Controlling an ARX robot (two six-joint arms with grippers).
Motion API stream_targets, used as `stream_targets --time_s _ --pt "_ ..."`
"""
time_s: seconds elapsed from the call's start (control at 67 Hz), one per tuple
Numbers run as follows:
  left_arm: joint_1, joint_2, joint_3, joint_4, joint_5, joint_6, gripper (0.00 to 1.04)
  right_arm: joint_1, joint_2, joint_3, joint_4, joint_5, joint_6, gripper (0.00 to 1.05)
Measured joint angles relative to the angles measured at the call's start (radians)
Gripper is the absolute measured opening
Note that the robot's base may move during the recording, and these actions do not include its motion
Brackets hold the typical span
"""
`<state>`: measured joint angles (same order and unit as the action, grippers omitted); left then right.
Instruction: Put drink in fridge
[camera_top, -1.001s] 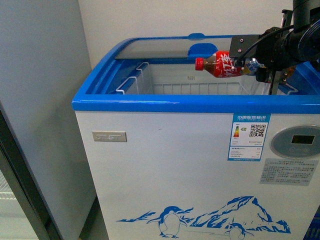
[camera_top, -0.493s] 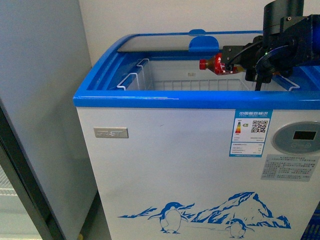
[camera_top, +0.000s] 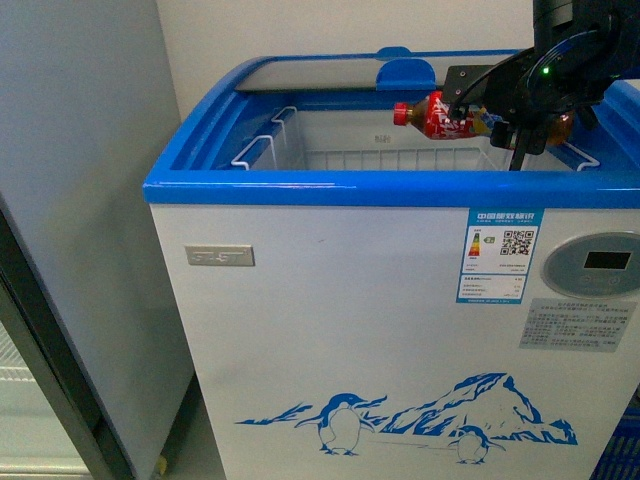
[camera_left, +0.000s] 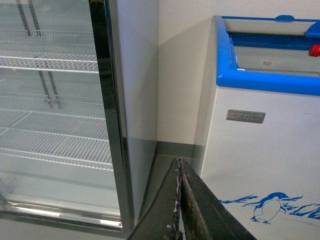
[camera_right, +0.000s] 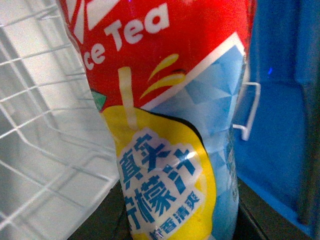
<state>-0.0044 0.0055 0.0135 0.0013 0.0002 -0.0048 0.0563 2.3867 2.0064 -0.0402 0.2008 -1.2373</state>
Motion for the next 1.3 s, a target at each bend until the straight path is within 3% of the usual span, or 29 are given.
stream_targets --time_s 0.463,0.806,1.15,1.299 --pt "0.000 0.000 0.000 0.000 0.000 0.000 0.03 0.027 0.124 0.035 0.112 0.009 0.008 0.37" --pt "0.000 0.000 0.000 0.000 0.000 0.000 0.03 0.044 0.193 0.124 0.052 -0.005 0.075 0.37" --pt "0.000 0.000 0.000 0.000 0.000 0.000 0.03 0.044 0.140 0.051 0.068 -0.040 0.160 0.98" --pt "0.000 0.000 0.000 0.000 0.000 0.000 0.03 0.046 0.023 -0.079 0.087 -0.072 0.221 0.98"
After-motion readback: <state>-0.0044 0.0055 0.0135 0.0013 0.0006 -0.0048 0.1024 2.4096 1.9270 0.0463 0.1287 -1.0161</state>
